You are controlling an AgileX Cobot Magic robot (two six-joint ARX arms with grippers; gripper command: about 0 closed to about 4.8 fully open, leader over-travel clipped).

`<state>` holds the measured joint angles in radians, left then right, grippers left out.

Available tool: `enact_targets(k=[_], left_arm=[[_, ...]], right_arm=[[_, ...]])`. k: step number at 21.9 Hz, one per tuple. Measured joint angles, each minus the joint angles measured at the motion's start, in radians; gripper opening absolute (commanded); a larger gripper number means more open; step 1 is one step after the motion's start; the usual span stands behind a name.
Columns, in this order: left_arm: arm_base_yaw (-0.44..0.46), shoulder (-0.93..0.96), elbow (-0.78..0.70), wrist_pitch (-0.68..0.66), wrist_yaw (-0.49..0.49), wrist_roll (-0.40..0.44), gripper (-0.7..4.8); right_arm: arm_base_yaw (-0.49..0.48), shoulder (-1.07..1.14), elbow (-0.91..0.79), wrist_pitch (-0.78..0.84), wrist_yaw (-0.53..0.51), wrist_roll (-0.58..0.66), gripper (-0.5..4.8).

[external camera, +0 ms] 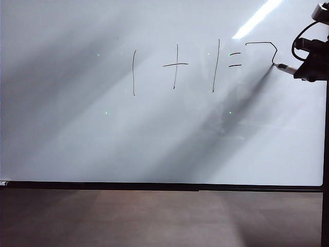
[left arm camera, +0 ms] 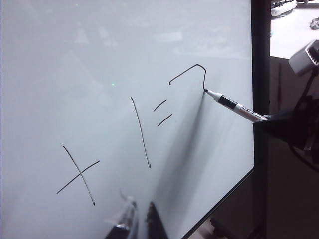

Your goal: Reach to the right to find the marker pen, pick it up, and write the answer to the math problem on the whiteboard.

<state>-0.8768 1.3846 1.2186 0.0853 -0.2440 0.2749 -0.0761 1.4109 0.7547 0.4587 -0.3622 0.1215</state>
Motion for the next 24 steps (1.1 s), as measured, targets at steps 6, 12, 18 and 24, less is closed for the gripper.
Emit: enact_targets(k=[6,12,18,24], left_arm=[[0.0,0.0,0.0,0.0,0.0,0.0,0.28],[0.0,0.0,0.0,0.0,0.0,0.0,0.28],[0.0,0.0,0.0,0.0,0.0,0.0,0.28],[0.0,0.0,0.0,0.0,0.0,0.0,0.28]], right_arm=[[0.0,0.001,-0.016,0.0,0.009,0.002,-0.06],[-0.001,-0.036,-0.017,0.013,-0.013,0.008,-0.06],[0.027,-0.051,-0.017,0.022,-0.051,0.025,-0.06],[0.094,-0.048,-0.017,0.035,-0.035,0.025,-0.06]])
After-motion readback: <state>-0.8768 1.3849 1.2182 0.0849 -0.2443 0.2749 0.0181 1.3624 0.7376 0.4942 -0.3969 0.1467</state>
